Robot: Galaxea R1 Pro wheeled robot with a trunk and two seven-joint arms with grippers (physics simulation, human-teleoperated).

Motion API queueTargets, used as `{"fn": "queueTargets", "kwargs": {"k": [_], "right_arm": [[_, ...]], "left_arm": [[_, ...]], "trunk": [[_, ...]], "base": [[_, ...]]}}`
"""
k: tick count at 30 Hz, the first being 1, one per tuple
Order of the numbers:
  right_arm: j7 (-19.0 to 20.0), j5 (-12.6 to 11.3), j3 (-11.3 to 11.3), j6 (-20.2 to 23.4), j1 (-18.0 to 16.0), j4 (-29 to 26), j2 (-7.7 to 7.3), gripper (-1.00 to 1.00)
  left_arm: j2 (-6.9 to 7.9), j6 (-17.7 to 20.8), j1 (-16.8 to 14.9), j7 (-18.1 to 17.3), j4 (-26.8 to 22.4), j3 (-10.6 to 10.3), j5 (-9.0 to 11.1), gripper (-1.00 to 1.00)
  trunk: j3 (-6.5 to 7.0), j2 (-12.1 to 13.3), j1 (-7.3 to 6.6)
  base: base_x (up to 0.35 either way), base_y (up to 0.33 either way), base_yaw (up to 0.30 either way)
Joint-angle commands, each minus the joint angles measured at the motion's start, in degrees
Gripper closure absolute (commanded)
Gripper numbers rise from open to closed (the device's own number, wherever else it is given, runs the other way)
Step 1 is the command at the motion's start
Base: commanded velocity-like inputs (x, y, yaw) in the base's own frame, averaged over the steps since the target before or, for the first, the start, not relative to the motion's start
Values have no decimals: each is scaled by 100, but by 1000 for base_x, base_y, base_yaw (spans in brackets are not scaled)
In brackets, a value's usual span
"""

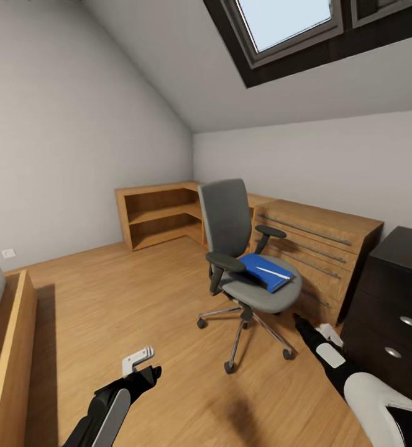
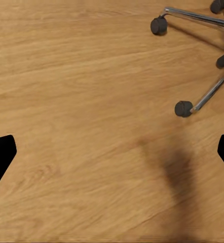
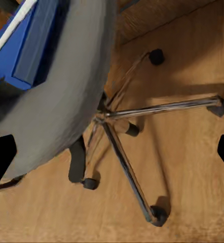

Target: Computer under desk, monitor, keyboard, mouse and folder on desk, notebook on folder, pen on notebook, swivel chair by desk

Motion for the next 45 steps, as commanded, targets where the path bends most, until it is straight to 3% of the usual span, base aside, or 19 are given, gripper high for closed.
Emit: {"fn": "queueTargets", "kwargs": {"k": [1,2,3,4,6,10,16,20,21,22,24,25,26,30,45], "right_arm": [[40,222,-12,-28,50,165,65,-100],[41,362,-12,-47,85,240,99,-100],[43,658,-13,-136,173,401,169,-100],[44,1129,-13,-440,339,648,258,-100],[51,1735,-13,-1156,614,881,325,-100],[181,2387,-17,-2234,1041,1010,345,-100],[448,2599,-21,-2635,1281,1052,347,-100],[543,2663,-21,-2735,1397,1155,414,-100],[550,2669,-22,-2747,1428,1166,437,-100],[558,2676,-22,-2793,1471,1180,465,-100],[557,2679,-22,-2818,1481,1183,470,-100],[556,2682,-22,-2835,1484,1185,472,-100],[556,2689,-22,-2868,1491,1181,475,-100],[555,2702,-20,-2936,1492,1179,476,-100],[555,2704,-14,-3039,1499,1183,491,-100]], "left_arm": [[-2,-3,-2,55,33,-13,59,-100],[-6,-7,-2,55,48,-17,58,-100],[-12,-12,-2,57,74,-26,56,-100],[-21,-16,-2,60,102,-55,55,-100],[-26,-20,-2,67,127,-221,57,-100],[-23,-54,-2,96,233,-610,67,-100],[-15,-81,-2,106,436,-756,75,-100],[-13,-239,-2,93,877,-790,97,-100],[-11,-393,-2,83,1062,-792,96,-100],[-21,-1000,-2,70,1660,-824,63,-100],[-26,-1372,-2,61,1888,-916,50,-100],[-27,-1561,-2,64,1976,-1044,45,-100],[-24,-1775,-2,102,2081,-1486,39,-100],[4,-1900,-2,128,2143,-1871,44,-100],[16,-1939,-2,136,2167,-1953,47,-100]], "trunk": [[14,38,-24],[32,78,-46],[50,118,-68],[68,159,-90],[103,239,-134],[175,399,-222],[283,640,-354],[355,800,-442],[373,840,-464],[391,880,-485],[427,961,-529],[445,1001,-551],[462,1041,-573],[534,1201,-661],[804,1803,-991]], "base": [[0,0,0],[0,0,0],[0,0,0],[0,0,0],[0,0,0],[0,0,0],[0,0,0],[0,0,0],[0,0,0],[0,0,0],[0,0,0],[0,0,0],[0,0,0],[0,0,0],[0,0,0]]}}
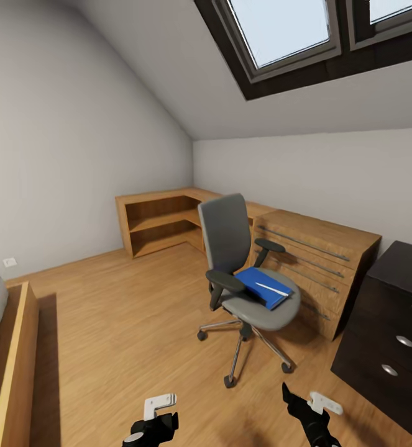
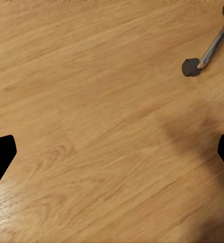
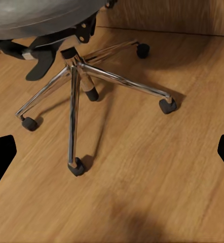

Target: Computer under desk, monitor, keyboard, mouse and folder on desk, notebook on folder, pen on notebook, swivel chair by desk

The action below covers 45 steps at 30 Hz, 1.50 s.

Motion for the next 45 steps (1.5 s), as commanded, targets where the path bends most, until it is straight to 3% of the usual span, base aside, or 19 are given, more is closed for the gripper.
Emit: {"fn": "queueTargets", "kwargs": {"k": [1,11,18,45], "right_arm": [[58,-29,-44,-15,-5,10,0,-100],[58,-20,-43,-17,-5,14,1,-100],[58,-20,-43,-17,-5,16,48,-100],[58,-13,-43,-17,-5,17,72,-100]], "left_arm": [[3,15,-4,47,-6,-21,46,-100],[-22,15,-4,45,193,-24,50,-100],[-25,15,-4,47,235,-16,47,-100],[-25,14,-4,53,245,-22,50,-100]], "trunk": [[12,39,-23],[192,440,-243],[192,440,-243],[677,1523,-836]], "base": [[0,0,0],[0,0,-79],[0,0,-84],[0,0,-36]]}}
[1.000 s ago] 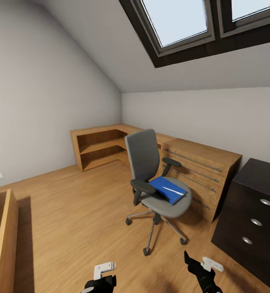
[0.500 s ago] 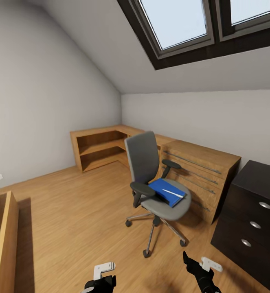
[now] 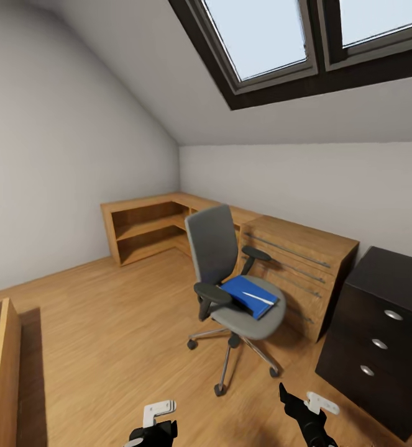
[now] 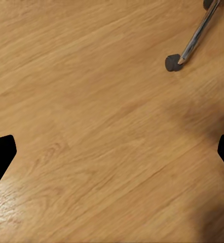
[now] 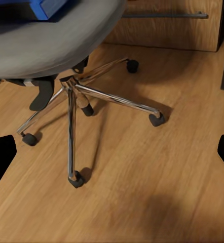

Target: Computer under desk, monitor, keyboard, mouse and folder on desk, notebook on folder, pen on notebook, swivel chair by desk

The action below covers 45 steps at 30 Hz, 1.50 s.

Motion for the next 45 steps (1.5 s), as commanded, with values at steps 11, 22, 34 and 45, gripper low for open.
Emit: {"fn": "queueTargets", "kwargs": {"k": [11,22,34,45], "right_arm": [[58,-31,-44,-13,-6,13,-1,-100],[58,-38,-44,-13,-6,16,47,-100],[42,325,-44,-503,80,16,129,-100],[41,329,-44,-514,82,16,146,-100]], "left_arm": [[4,15,-3,47,-7,-24,44,-100],[-2,-119,-3,32,221,-39,44,-100],[-1,-362,-3,29,252,-42,52,-100],[-4,-363,-3,29,253,-59,53,-100]], "trunk": [[192,439,-243],[183,439,-243],[182,439,-243],[182,439,-243]], "base": [[0,0,-266],[0,0,-230],[0,0,-13],[0,0,-200]]}}
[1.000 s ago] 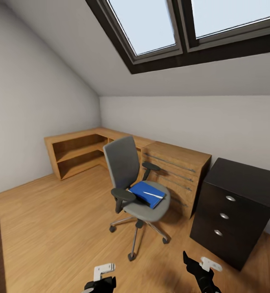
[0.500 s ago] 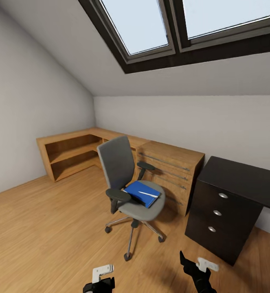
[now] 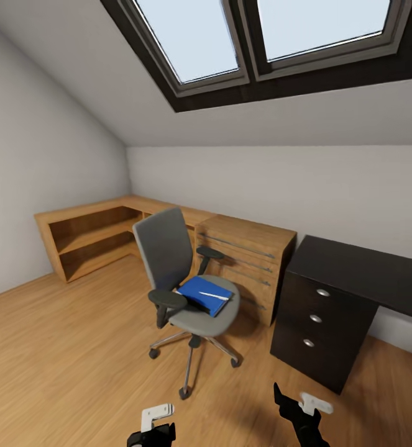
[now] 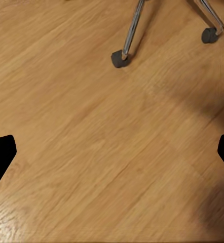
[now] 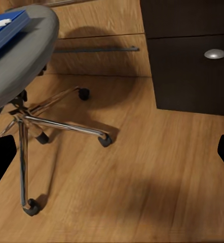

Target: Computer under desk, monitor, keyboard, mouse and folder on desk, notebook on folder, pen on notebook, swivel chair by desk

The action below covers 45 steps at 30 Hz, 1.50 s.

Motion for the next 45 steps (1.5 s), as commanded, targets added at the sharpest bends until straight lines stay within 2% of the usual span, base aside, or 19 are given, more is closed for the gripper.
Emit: {"fn": "queueTargets", "kwargs": {"k": [1,14,22,35,45], "right_arm": [[59,-28,-46,-14,-6,11,0,-100],[59,-25,-46,-15,-6,11,33,-100],[64,-12,-46,-5,-6,14,35,-100],[67,-9,-46,-5,10,10,27,-100],[64,-10,-46,1,11,11,19,-100]], "left_arm": [[5,17,-4,46,-11,-23,38,-100],[4,7,-4,46,-11,-39,15,-100],[1,7,-4,55,-11,-40,29,-100],[-4,-12,-4,55,91,-55,26,-100],[-30,-174,-4,55,156,-64,26,-100]], "trunk": [[-6,-3,0],[-6,-3,0],[137,317,-176],[371,839,-462],[550,1240,-681]], "base": [[0,0,-260],[0,0,-270],[0,0,-229],[0,0,-14],[0,0,0]]}}
